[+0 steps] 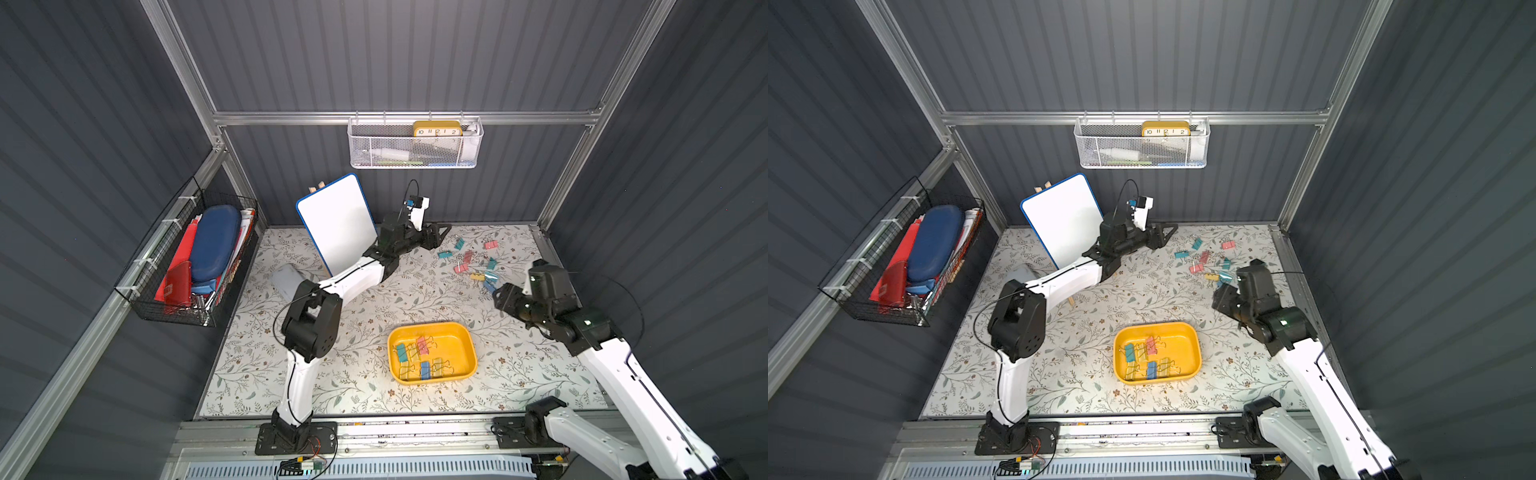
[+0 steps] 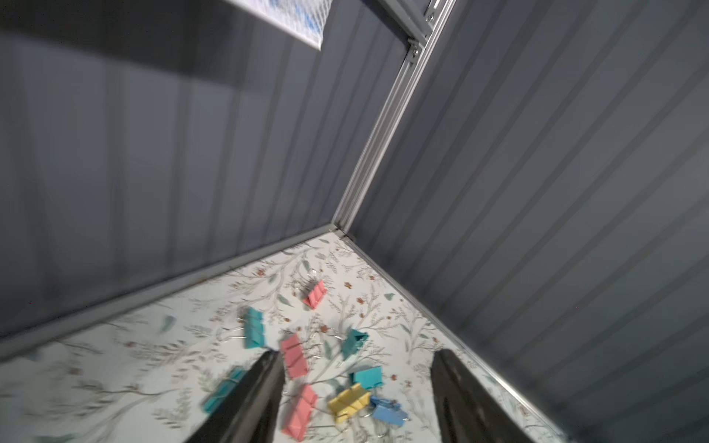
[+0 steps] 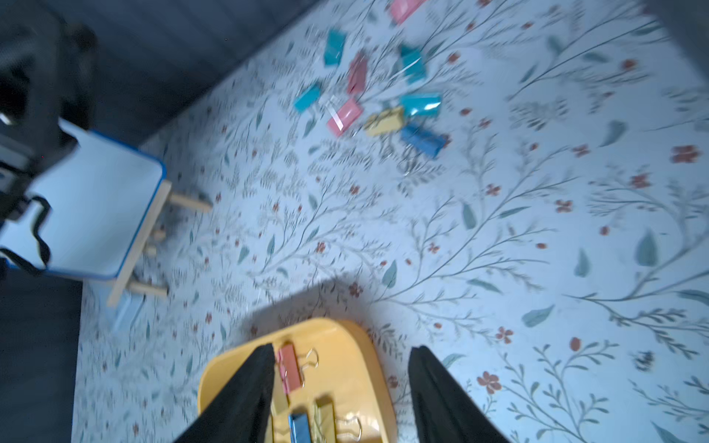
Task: Put the binder clips in the storage box
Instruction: Pick up the binder clip at the center of the board.
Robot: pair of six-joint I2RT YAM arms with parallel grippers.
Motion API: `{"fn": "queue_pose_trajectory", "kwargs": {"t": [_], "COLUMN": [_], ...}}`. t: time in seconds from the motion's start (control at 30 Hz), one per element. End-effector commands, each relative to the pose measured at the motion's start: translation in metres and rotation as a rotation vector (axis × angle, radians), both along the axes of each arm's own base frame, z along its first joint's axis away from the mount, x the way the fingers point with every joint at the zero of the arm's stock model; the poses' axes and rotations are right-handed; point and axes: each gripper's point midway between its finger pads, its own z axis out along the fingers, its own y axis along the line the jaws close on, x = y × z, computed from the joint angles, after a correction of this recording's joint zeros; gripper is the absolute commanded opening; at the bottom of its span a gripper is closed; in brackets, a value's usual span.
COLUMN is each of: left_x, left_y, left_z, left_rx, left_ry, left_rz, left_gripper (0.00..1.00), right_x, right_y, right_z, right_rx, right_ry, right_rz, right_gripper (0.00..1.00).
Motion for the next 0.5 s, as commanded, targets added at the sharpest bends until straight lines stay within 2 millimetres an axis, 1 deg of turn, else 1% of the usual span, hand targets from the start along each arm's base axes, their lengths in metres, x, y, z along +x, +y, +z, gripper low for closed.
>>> {"fn": "queue_pose_trajectory", "kwargs": {"t": [0.0, 0.07, 0.13, 0.17, 0.2, 0.23, 0.27, 0.33, 0.37, 0.43, 0.47], "left_x": [0.001, 0.012, 0.025, 0.031, 0.041, 0.047, 0.05, 0.064, 0.072, 0.085, 0.092], "left_y": [-0.024, -0.03, -0.036, -0.039, -0.041, -0.042, -0.042, -0.037, -0.031, -0.026, -0.023], "left_z": [-0.046, -0.063, -0.088, -0.098, -0.101, -0.113, -0.118, -0.125, -0.133, -0.138, -0.14], "left_rx": [-0.056, -0.073, -0.026, 0.012, 0.041, 0.076, 0.089, 0.125, 0.163, 0.225, 0.268], "left_ry": [0.282, 0.336, 0.362, 0.34, 0.314, 0.313, 0.305, 0.271, 0.256, 0.188, 0.126], "left_rz": [-0.017, 0.008, 0.029, 0.034, 0.059, 0.071, 0.08, 0.149, 0.195, 0.25, 0.274], "left_gripper": [0.6, 0.6, 0.6, 0.61, 0.61, 0.61, 0.61, 0.61, 0.62, 0.61, 0.61], "right_x": [0.003, 0.002, 0.003, 0.003, 0.002, 0.001, 0.0, -0.003, -0.004, -0.006, -0.007], "right_y": [-0.033, -0.035, -0.029, -0.024, -0.021, -0.016, -0.014, -0.01, -0.008, -0.006, -0.007], "right_z": [-0.008, -0.014, -0.019, -0.023, -0.026, -0.029, -0.031, -0.036, -0.037, -0.039, -0.039], "right_rx": [-0.015, -0.003, 0.011, 0.022, 0.033, 0.046, 0.055, 0.07, 0.078, 0.085, 0.085], "right_ry": [-0.001, 0.023, 0.039, 0.049, 0.059, 0.067, 0.073, 0.085, 0.085, 0.083, 0.081], "right_rz": [-0.195, -0.206, -0.167, -0.144, -0.126, -0.105, -0.091, -0.072, -0.066, -0.056, -0.056], "right_gripper": [0.6, 0.6, 0.6, 0.6, 0.6, 0.6, 0.6, 0.6, 0.6, 0.6, 0.6]}}
